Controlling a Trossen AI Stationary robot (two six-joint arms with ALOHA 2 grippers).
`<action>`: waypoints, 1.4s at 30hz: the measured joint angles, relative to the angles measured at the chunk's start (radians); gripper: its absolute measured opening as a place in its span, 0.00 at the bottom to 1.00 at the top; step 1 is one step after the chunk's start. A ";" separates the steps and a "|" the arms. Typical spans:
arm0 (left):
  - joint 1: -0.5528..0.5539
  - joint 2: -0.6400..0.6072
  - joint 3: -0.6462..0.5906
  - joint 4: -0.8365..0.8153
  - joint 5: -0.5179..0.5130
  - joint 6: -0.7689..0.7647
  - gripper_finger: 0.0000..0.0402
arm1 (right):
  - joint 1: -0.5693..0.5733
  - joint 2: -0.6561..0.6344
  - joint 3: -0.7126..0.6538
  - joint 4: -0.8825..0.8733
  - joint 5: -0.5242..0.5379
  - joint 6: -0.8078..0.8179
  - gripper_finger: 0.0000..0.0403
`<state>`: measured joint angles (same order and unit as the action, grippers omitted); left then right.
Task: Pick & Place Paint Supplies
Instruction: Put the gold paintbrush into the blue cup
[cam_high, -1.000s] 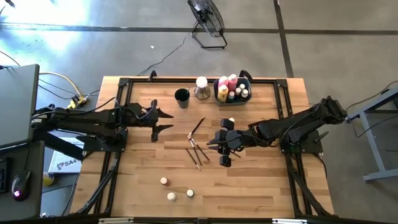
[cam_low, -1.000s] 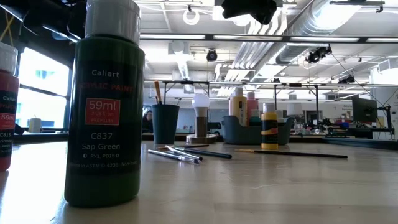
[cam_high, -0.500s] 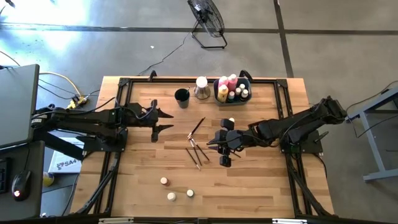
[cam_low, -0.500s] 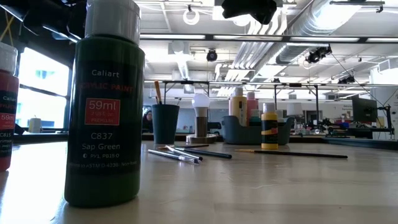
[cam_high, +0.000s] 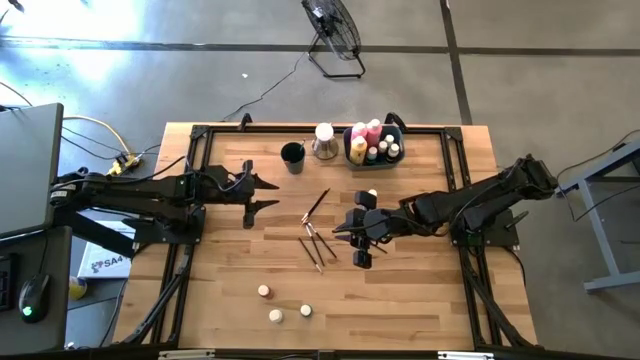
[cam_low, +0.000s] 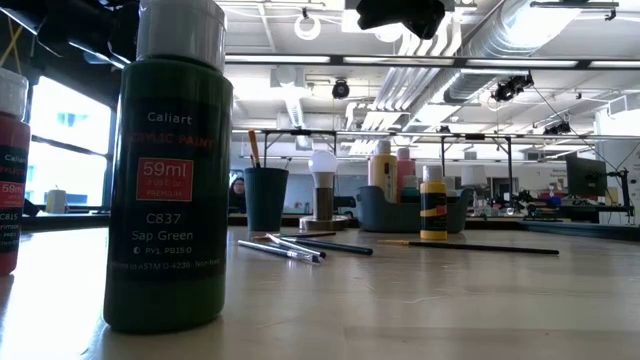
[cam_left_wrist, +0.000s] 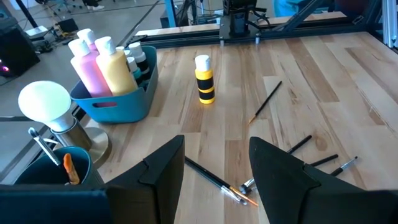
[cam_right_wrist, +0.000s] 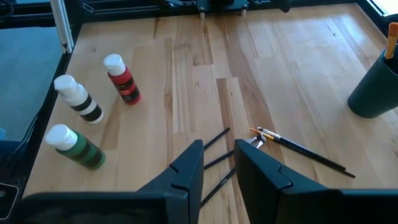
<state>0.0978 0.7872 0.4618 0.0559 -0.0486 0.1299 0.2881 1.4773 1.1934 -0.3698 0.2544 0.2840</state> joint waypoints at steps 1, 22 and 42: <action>0.000 0.000 0.000 0.000 0.000 0.000 0.44 | 0.000 0.000 0.000 0.000 0.000 0.000 0.21; 0.000 0.000 0.000 0.000 0.001 0.000 0.44 | 0.000 0.000 0.000 0.063 0.000 -0.001 0.21; 0.000 0.000 0.000 0.002 0.005 0.024 0.44 | -0.068 0.009 0.054 -0.111 -0.036 0.137 0.21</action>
<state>0.0978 0.7872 0.4618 0.0574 -0.0441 0.1539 0.2197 1.4858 1.2473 -0.4807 0.2188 0.4207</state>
